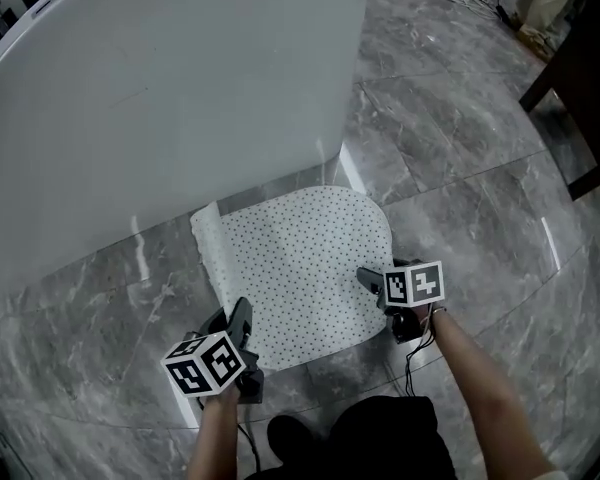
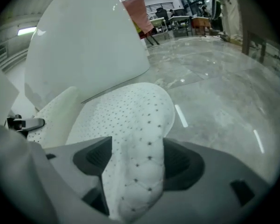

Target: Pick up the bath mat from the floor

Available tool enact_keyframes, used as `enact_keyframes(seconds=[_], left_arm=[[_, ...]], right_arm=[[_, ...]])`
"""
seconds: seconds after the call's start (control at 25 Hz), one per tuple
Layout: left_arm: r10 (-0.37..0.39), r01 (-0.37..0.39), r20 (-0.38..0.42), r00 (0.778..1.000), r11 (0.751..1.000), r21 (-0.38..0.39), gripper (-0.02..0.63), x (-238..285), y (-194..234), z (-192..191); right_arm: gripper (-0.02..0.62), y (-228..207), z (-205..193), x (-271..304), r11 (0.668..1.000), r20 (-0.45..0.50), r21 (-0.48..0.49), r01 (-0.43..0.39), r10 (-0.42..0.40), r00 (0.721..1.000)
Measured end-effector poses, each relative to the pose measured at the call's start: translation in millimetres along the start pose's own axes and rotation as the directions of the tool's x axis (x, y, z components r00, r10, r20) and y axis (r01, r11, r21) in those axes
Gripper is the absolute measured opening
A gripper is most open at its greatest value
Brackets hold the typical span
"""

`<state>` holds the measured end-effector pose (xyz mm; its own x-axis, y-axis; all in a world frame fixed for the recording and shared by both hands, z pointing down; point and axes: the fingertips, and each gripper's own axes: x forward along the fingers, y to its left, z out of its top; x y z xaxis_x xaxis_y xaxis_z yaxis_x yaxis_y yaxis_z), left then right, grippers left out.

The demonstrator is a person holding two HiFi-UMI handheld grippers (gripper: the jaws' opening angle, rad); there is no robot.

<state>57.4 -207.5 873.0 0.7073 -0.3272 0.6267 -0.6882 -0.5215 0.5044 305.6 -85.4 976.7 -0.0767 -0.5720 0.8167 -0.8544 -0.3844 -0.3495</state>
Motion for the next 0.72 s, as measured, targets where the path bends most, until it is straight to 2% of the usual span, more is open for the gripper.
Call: enact_keyframes(seconds=[0.24,0.36,0.48,0.6,0.72], left_arm=[[0.034,-0.033,0.023,0.999,0.999,-0.043,0.021,-14,18,3],[0.055,-0.053,0.039,0.998,0.997,-0.056,0.021,-23,26,4],[0.083,-0.079,0.055,0.995,0.995,-0.061,0.021,-35,38,5],[0.104,-0.099,0.071,0.992,0.992,-0.078,0.021,-48,54,5],[0.134,-0.127,0.076,0.988,0.988,-0.09,0.021,-59,74,3]], right_arm=[[0.318,73,-5,14,0.984,-0.066,-0.116,-0.136,0.129,0.989],[0.305,89,-3,13,0.976,-0.079,-0.156,-0.152,0.141,0.987],[0.244,86,1,6,0.98,-0.064,-0.153,-0.124,0.115,0.991],[0.079,75,5,-1,0.987,-0.037,-0.143,-0.072,0.067,0.997],[0.052,70,4,-5,0.991,-0.031,-0.119,-0.065,0.061,0.998]])
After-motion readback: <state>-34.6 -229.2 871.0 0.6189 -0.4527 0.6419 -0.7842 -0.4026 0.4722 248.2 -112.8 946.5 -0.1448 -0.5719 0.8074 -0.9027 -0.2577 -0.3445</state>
